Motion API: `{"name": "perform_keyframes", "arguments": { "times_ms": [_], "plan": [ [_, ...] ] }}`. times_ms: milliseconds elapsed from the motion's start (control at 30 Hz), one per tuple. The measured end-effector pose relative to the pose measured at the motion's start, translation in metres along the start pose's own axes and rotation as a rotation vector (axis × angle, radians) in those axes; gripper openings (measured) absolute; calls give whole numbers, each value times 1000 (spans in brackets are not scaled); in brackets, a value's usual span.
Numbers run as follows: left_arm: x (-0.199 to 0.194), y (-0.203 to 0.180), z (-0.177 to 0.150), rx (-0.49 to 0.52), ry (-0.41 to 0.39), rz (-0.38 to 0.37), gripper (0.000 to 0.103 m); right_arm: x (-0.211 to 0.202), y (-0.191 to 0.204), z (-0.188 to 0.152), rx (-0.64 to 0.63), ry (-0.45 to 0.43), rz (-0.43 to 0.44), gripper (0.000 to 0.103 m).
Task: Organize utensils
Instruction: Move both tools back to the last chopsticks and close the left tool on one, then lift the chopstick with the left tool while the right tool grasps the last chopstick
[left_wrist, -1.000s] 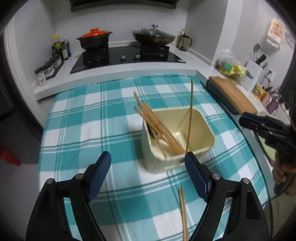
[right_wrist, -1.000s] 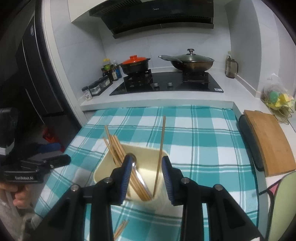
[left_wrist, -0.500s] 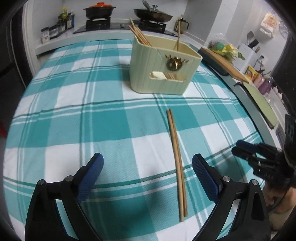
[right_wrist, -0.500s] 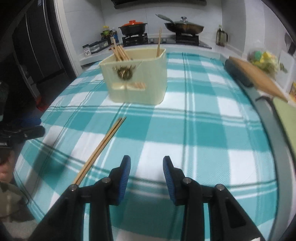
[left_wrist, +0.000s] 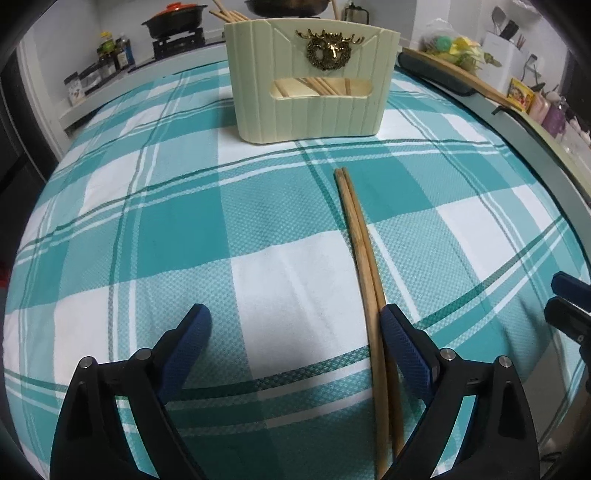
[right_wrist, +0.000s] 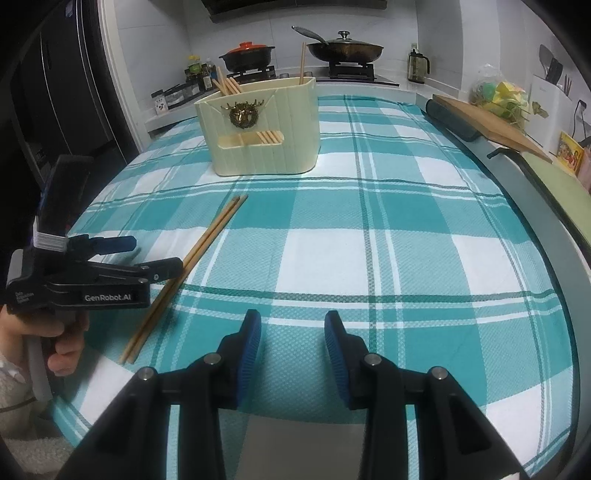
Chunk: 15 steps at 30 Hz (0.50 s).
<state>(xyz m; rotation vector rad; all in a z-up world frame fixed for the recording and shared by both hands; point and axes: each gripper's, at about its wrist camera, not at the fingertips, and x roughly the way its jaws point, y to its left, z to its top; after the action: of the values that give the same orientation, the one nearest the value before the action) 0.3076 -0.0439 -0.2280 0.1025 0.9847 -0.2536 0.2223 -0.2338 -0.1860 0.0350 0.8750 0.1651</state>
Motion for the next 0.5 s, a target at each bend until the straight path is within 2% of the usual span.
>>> {"name": "perform_keyframes", "arguments": {
  "times_ms": [100,167,200,267,300,367,500],
  "plan": [
    [0,5,-2,-37,12,-24,83,1,0,0,0,-3,-5,36],
    [-2,2,-4,-22,5,-1,69,3,0,0,-2,-2,-10,36],
    [-3,0,-5,-12,5,-7,66,4,1,0,-5,-2,-12,36],
    [-5,-8,-8,22,-2,-7,46,6,4,-1,-7,-2,-12,36],
    [-7,-12,-10,43,-9,-3,41,7,5,-1,-8,0,-7,36],
    [-8,-18,-11,58,-17,-8,10,10,9,0,-12,5,-1,36],
    [-13,-8,-17,-17,-24,3,5,15,17,-1,-16,18,12,36]
  ]
}}
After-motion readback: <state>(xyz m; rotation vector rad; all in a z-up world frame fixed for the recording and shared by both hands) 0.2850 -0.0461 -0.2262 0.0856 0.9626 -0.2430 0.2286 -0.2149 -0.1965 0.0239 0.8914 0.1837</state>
